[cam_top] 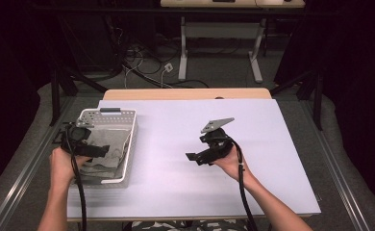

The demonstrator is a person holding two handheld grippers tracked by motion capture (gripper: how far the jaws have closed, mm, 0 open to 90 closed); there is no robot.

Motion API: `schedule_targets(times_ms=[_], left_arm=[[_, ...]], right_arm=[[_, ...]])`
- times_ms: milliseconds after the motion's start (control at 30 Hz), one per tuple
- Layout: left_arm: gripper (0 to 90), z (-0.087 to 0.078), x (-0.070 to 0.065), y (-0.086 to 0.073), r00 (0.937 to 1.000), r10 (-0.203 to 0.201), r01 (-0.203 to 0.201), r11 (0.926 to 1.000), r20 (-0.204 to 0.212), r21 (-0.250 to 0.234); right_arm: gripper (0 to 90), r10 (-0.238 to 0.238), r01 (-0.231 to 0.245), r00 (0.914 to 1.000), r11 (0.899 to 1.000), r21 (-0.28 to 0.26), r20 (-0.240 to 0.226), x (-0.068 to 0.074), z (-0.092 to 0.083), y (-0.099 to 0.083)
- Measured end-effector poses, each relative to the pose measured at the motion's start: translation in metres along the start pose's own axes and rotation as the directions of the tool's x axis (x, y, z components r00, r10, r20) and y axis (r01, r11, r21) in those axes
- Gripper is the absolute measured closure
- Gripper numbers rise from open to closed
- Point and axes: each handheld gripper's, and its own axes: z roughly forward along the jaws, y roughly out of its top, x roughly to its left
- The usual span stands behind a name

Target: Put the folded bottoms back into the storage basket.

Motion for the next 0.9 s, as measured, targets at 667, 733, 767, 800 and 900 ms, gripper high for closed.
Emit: schedule_targets(times_ms=[667,733,767,800,900], left_arm=[[0.1,-0.012,-0.055,-0.004,0.9841,0.17,-0.167,0.984,0.051,-0.063],[0.1,-0.014,-0.059,-0.004,0.9808,0.185,-0.18,0.9813,0.064,-0.067],[0.1,-0.015,-0.062,-0.004,0.9797,0.187,-0.182,0.9808,0.072,-0.069],[0.1,-0.016,-0.064,-0.005,0.9786,0.191,-0.185,0.98,0.077,-0.072],[0.1,-0.019,-0.07,-0.007,0.9722,0.215,-0.209,0.9753,0.092,-0.07]], right_arm=[[7.5,-0.002,0.002,0.9991,1.0,-0.002,0.042,-0.005,-0.036,-0.03],[7.3,-0.002,0.002,0.999,1.0,-0.004,0.045,-0.005,-0.038,-0.032],[7.0,-0.006,0.006,0.9989,1.0,-0.002,0.046,-0.005,-0.039,-0.033],[6.7,-0.007,0.008,0.9988,1.0,-0.005,0.049,-0.005,-0.04,-0.034],[6.2,-0.009,0.009,0.9986,1.0,0.001,0.053,-0.004,-0.043,-0.037]])
